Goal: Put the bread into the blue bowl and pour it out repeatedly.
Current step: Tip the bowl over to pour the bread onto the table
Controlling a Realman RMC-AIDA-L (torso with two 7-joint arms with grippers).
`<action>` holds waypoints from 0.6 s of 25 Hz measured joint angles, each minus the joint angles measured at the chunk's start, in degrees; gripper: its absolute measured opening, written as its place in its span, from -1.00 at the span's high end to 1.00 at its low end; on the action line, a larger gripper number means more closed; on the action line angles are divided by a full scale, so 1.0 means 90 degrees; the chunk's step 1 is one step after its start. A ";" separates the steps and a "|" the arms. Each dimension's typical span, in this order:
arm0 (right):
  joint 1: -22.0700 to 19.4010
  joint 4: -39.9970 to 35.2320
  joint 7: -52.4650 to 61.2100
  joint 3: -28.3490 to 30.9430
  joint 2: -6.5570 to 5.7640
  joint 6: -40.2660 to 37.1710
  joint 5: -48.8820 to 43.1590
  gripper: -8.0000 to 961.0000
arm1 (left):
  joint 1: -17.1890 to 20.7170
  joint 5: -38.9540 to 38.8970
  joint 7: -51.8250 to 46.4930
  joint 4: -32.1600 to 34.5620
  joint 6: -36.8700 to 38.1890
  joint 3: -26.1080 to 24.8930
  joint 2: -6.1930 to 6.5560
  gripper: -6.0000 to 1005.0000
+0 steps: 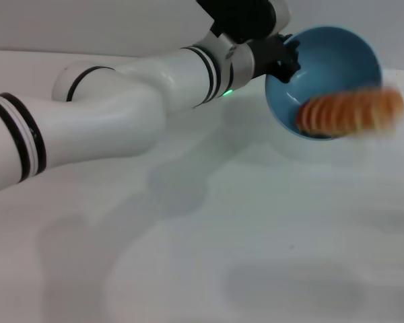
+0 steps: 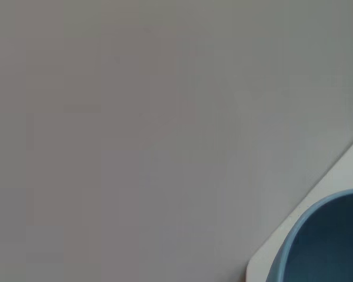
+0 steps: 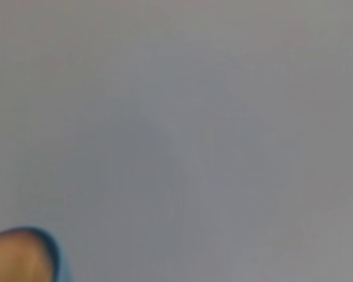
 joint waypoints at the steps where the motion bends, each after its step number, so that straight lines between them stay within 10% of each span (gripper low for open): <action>1: -0.0042 0.0029 -0.0001 0.0071 0.0002 -0.0031 0.0017 -0.12 | -0.0046 0.0000 0.0001 -0.0096 -0.0082 0.0060 -0.0007 0.99; 15: -0.0007 0.0221 0.0644 0.0336 -0.0022 -0.0255 -0.0001 -0.12 | -0.0365 -0.0074 -0.0127 -0.0716 -0.0001 -0.0107 -0.0034 0.99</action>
